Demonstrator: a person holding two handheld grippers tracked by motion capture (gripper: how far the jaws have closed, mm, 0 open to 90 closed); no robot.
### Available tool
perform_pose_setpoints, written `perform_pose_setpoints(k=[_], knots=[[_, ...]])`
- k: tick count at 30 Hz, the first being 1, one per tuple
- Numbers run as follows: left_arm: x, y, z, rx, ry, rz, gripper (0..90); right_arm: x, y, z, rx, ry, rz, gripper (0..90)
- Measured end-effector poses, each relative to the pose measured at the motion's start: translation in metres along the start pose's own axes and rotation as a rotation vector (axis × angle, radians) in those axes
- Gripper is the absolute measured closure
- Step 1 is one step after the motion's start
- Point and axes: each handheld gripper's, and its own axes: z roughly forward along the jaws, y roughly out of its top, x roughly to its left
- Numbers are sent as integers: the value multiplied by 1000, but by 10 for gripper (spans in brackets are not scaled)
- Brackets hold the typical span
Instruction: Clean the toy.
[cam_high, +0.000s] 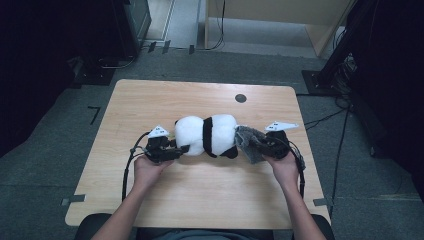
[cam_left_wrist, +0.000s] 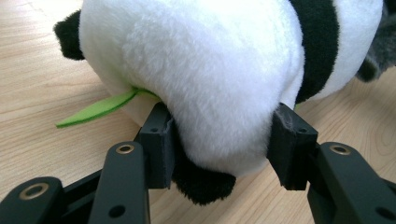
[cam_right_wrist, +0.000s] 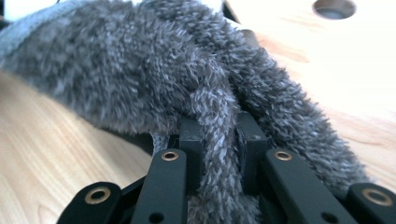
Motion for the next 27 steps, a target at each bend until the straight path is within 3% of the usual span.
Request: perform_pose_setpoints(k=[9, 12, 18, 21, 24, 27], knots=[[-2, 0, 1, -1, 12, 11, 476, -10, 27, -9, -89, -40, 46, 770], [-2, 0, 1, -1, 14, 13, 473, -11, 36, -2, -92, -27, 62, 769], [-2, -1, 1, 3, 20, 19, 472, 1, 49, 23, -68, 17, 56, 765], [0, -1, 2, 4, 25, 13, 472, 7, 48, 36, -54, 15, 58, 767], [-2, -2, 2, 0, 42, 26, 472, 4, 44, 40, -72, 33, 93, 770], [-3, -2, 2, -1, 45, 30, 472, 2, 37, 44, -54, 24, 100, 772]])
